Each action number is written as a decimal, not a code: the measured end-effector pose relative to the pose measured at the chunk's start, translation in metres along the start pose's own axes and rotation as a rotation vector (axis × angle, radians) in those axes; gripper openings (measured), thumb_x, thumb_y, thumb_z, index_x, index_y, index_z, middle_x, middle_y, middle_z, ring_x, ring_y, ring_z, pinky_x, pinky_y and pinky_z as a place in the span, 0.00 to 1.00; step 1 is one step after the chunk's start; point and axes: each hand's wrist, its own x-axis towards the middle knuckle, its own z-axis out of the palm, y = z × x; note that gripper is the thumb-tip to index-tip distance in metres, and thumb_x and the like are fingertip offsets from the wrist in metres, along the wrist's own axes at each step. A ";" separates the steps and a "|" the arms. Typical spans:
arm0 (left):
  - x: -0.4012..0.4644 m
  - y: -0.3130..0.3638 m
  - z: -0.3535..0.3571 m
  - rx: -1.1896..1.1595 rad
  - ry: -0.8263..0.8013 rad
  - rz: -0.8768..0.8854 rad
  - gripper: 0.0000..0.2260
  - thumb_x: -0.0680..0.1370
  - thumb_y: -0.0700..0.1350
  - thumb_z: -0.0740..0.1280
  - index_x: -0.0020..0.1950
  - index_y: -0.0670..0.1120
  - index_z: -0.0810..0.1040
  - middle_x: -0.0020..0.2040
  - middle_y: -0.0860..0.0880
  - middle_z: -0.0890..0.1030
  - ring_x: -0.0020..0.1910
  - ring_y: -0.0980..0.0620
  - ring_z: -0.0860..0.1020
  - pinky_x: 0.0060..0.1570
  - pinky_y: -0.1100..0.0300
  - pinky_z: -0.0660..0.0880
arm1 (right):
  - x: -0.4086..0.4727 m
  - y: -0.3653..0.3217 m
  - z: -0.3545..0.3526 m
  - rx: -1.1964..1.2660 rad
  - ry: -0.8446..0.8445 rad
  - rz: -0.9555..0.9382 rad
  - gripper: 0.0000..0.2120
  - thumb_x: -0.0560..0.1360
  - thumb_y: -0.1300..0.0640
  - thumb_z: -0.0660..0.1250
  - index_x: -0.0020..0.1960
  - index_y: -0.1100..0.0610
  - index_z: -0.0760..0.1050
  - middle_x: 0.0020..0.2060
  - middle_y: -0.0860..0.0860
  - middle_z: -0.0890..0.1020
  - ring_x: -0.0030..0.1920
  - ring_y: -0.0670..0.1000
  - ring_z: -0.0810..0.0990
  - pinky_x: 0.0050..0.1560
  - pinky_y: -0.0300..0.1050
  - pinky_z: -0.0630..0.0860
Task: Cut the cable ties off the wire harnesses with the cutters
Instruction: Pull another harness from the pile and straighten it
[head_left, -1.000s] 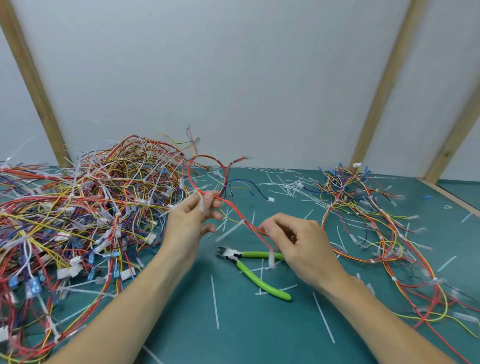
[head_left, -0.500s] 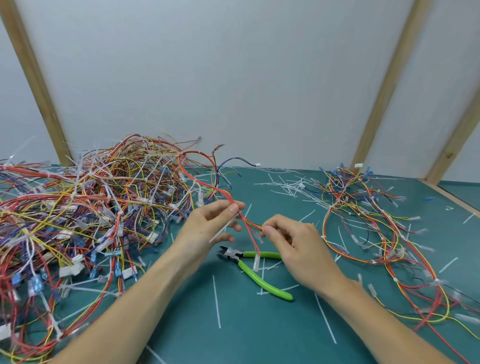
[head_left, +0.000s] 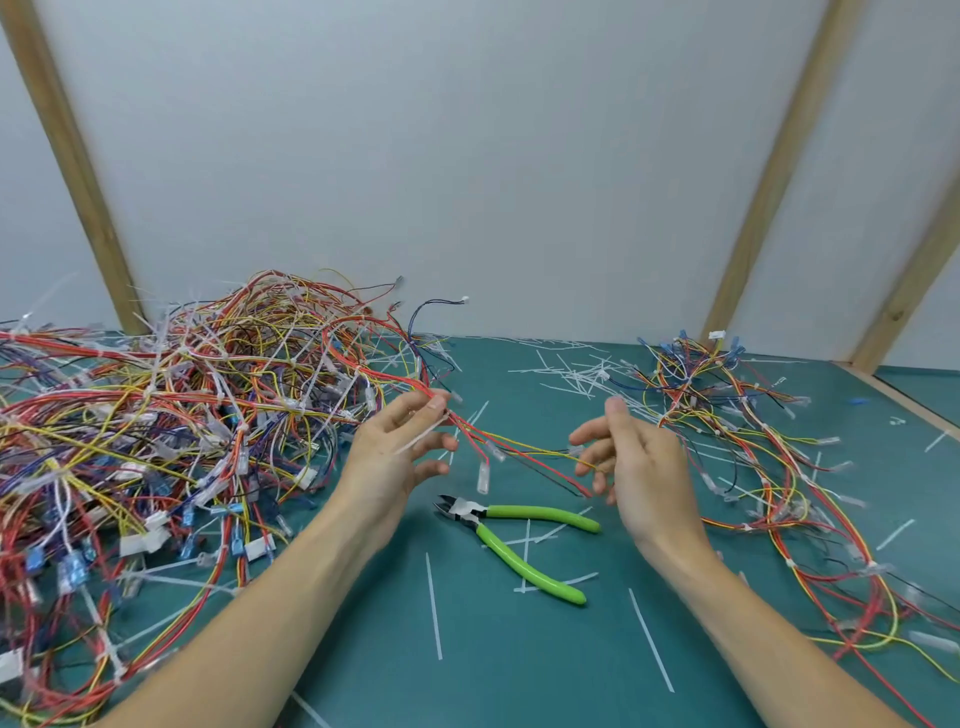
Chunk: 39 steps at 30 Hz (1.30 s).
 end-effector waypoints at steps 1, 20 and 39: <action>0.000 -0.001 0.000 0.043 0.024 0.012 0.02 0.78 0.45 0.71 0.48 0.49 0.84 0.41 0.51 0.82 0.32 0.53 0.79 0.28 0.63 0.74 | -0.001 0.001 0.000 -0.082 0.031 -0.053 0.27 0.81 0.36 0.56 0.38 0.52 0.83 0.31 0.51 0.85 0.31 0.50 0.81 0.37 0.49 0.75; -0.033 -0.023 0.033 1.132 -0.499 0.479 0.10 0.79 0.57 0.63 0.55 0.59 0.82 0.42 0.60 0.80 0.40 0.55 0.78 0.44 0.54 0.76 | -0.018 -0.026 0.017 0.105 -0.114 -0.245 0.09 0.81 0.62 0.61 0.45 0.56 0.77 0.37 0.47 0.83 0.41 0.51 0.82 0.48 0.44 0.79; -0.009 -0.028 0.005 1.263 0.123 0.203 0.20 0.75 0.58 0.71 0.67 0.58 0.75 0.66 0.54 0.77 0.69 0.50 0.70 0.67 0.55 0.64 | -0.009 -0.050 -0.019 0.784 -0.369 0.150 0.11 0.62 0.61 0.52 0.25 0.51 0.66 0.23 0.46 0.56 0.25 0.46 0.49 0.25 0.38 0.48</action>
